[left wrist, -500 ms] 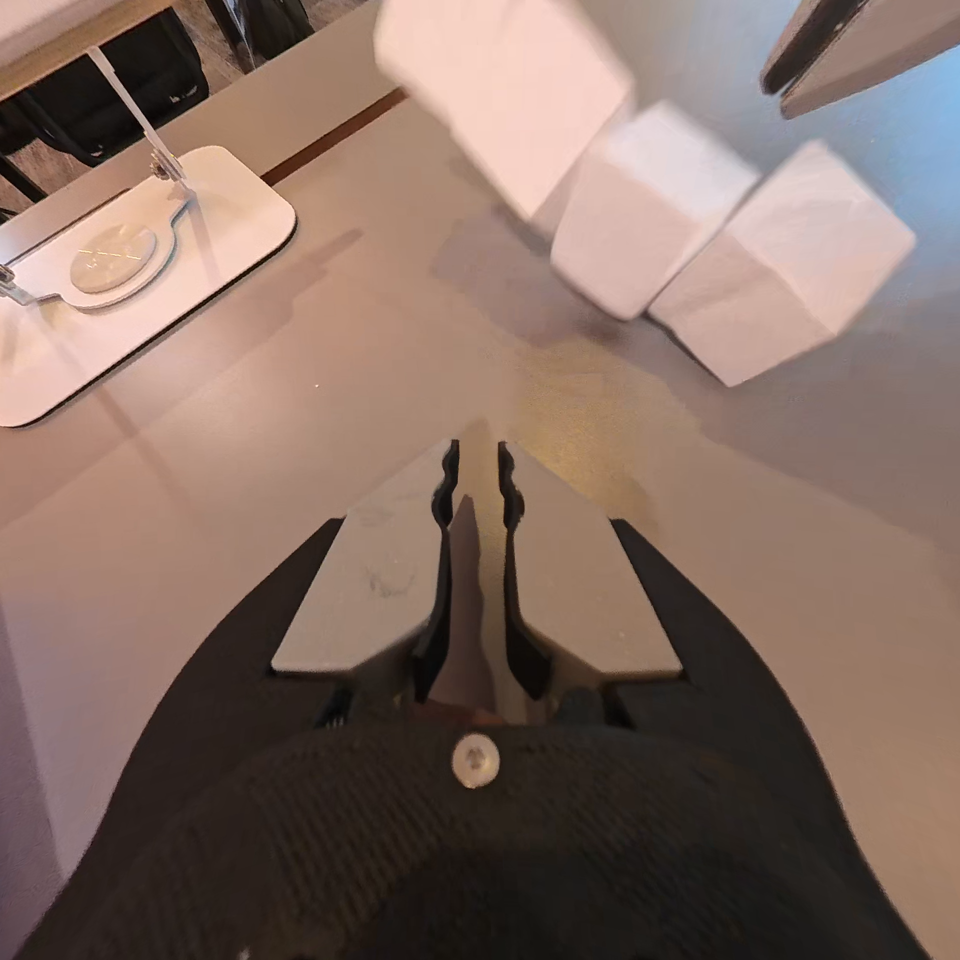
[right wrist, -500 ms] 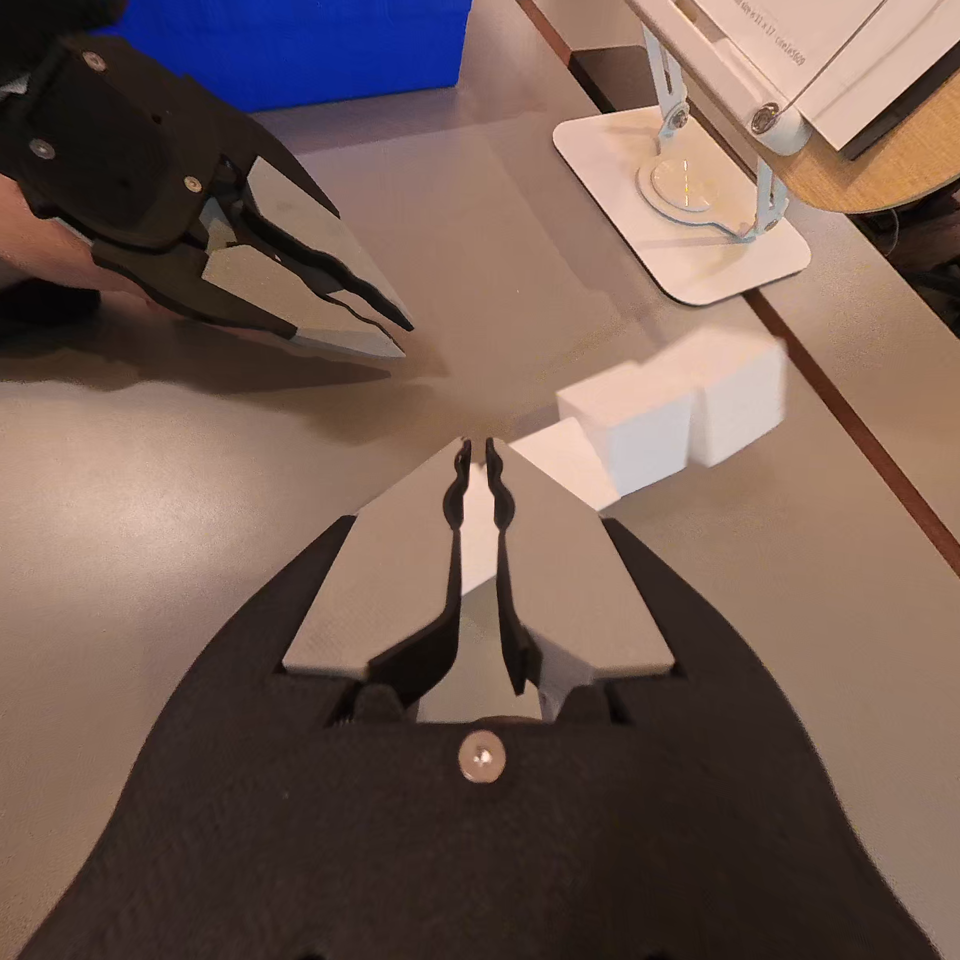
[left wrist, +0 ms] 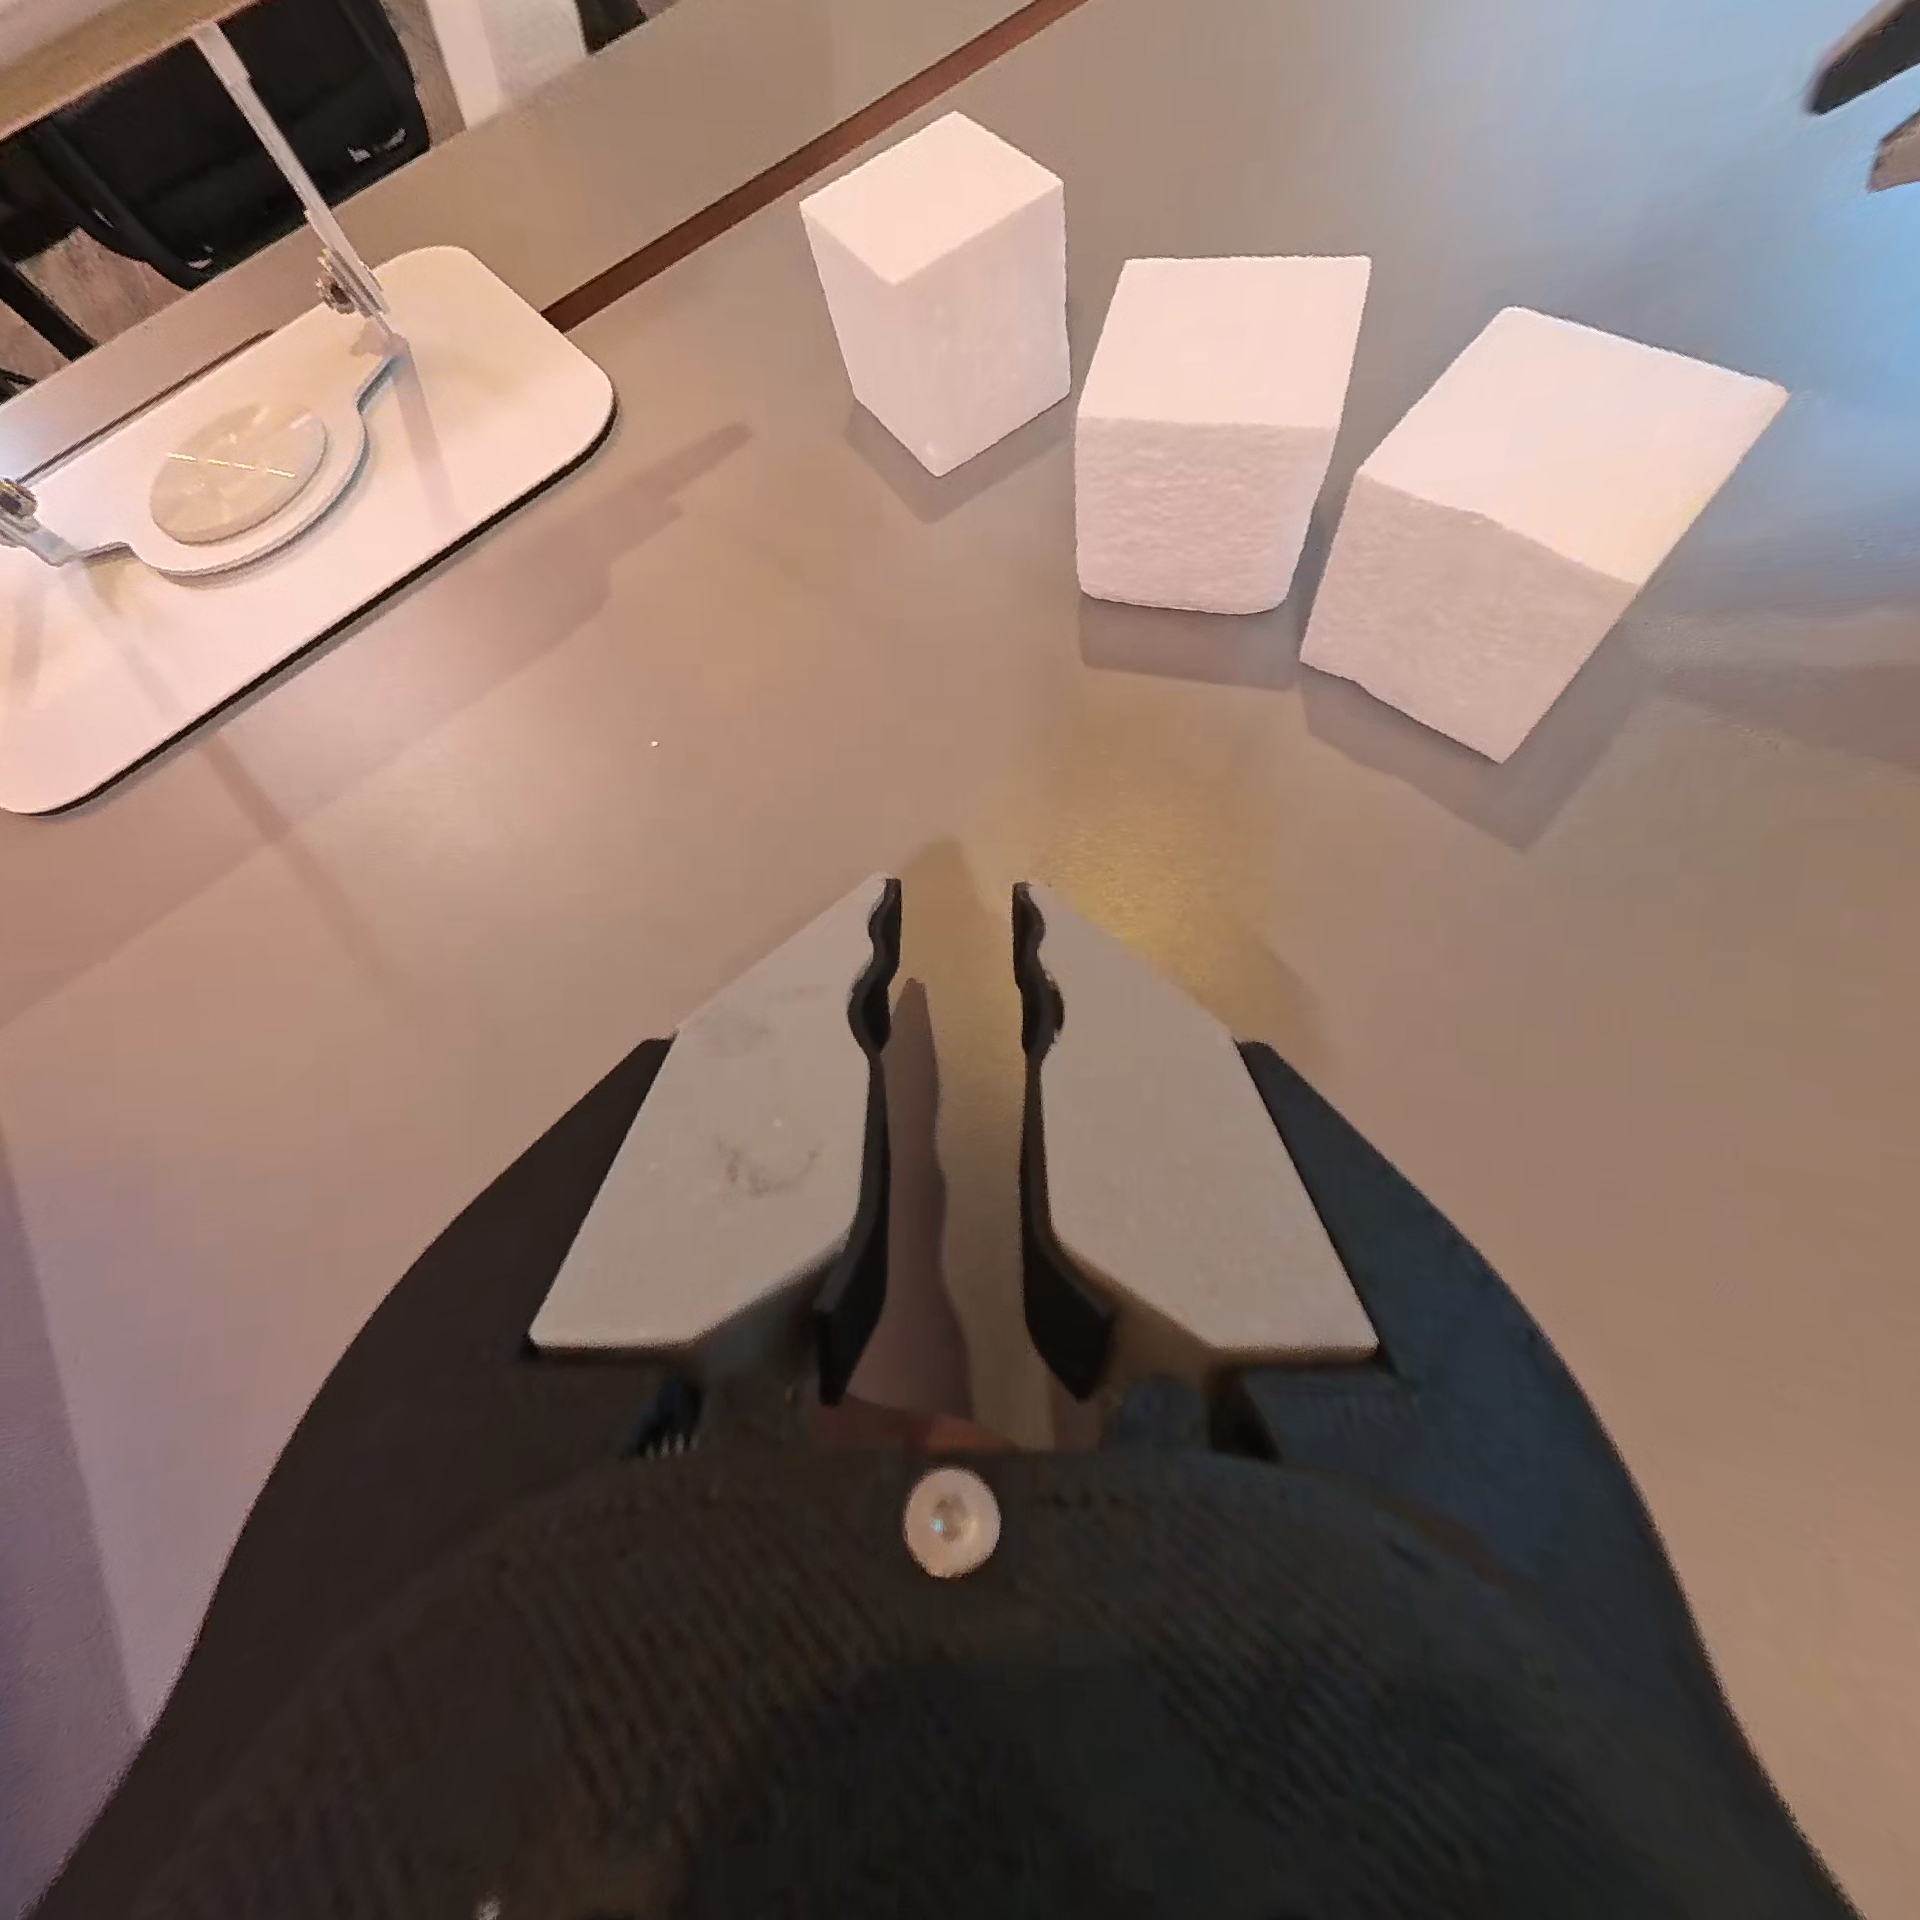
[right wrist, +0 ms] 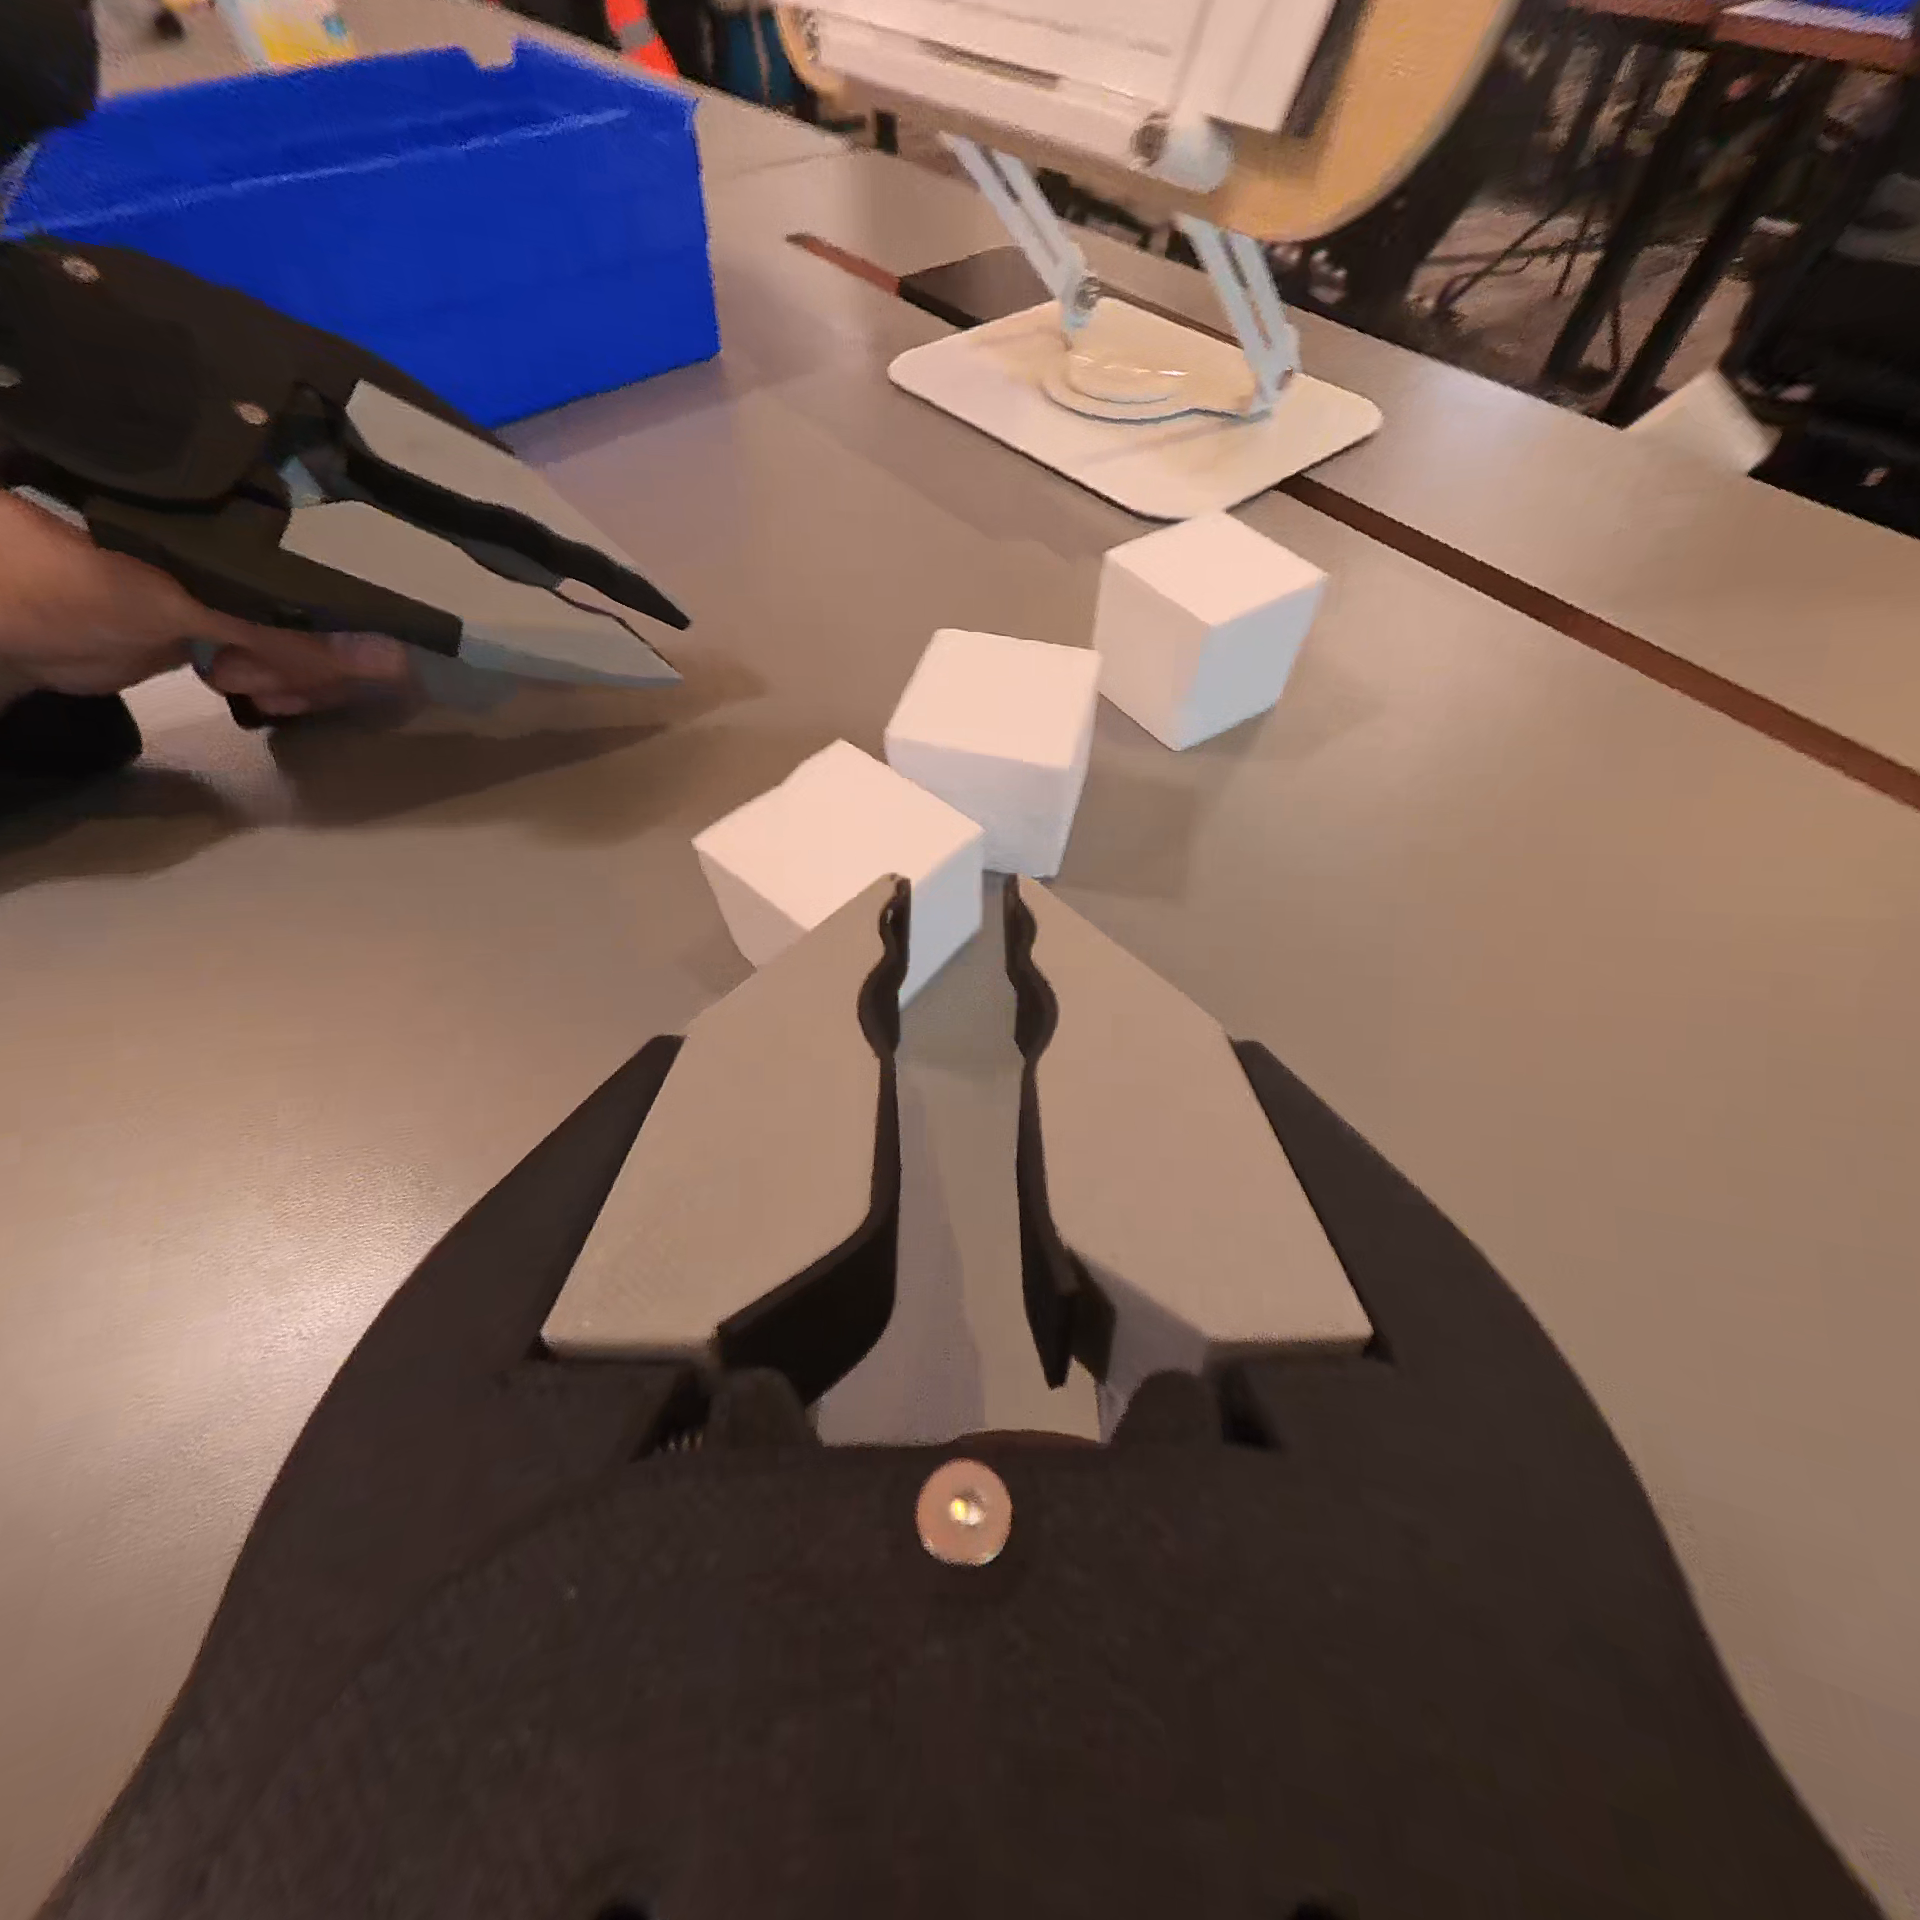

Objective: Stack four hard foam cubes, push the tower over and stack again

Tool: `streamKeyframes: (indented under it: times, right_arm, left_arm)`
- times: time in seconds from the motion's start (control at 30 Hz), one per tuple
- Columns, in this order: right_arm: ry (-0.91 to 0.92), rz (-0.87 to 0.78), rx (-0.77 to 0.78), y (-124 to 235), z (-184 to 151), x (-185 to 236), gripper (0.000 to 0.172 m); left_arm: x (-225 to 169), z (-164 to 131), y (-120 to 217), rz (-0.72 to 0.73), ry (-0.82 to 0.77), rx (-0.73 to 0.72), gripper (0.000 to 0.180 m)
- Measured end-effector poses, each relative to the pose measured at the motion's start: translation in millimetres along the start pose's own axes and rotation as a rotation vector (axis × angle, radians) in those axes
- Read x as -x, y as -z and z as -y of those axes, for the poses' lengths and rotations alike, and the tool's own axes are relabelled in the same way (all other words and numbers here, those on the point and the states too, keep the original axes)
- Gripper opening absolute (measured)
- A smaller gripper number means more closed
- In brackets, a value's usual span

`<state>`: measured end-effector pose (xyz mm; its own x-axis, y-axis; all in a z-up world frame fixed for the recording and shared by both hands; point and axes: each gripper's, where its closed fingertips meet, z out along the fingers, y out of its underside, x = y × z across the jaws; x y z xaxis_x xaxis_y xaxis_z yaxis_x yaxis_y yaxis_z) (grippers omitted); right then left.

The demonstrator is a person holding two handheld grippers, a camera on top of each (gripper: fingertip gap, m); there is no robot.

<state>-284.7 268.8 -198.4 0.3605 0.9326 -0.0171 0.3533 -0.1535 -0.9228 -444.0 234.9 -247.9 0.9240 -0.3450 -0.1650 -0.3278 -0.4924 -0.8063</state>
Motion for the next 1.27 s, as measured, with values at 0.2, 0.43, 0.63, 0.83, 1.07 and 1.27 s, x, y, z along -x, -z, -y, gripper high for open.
streamKeyframes:
  times: [0.2, 0.43, 0.63, 0.83, 1.07, 1.27]
  right_arm:
    - [-0.076, -0.054, -0.041, 17.3, -12.5, -23.3, 0.035]
    - [0.01, -0.182, 0.093, 18.8, -31.7, -36.0, 0.051]
    - [0.007, -0.229, 0.249, 11.5, -59.0, -40.9, 0.056]
    - [0.017, -0.227, 0.259, 5.3, -62.1, -35.1, 0.06]
    - [0.031, -0.287, 0.246, 18.4, -64.7, -31.0, 0.066]
    - [0.048, -0.383, 0.176, 38.7, -59.2, -26.5, 0.07]
  left_arm:
    - [1.1, -3.5, -1.7, -0.001, 0.007, 0.023, 0.026]
    - [-2.4, -13.4, -2.2, -0.006, -0.007, 0.077, 0.056]
    - [-0.9, -21.0, 0.0, -0.006, 0.022, 0.105, 0.066]
    - [7.1, -28.5, -2.7, -0.053, 0.18, 0.143, 0.079]
    - [14.0, -39.0, 9.2, 0.07, 0.269, 0.161, 0.088]
    - [-0.7, -43.2, 25.4, 0.182, 0.256, 0.162, 0.099]
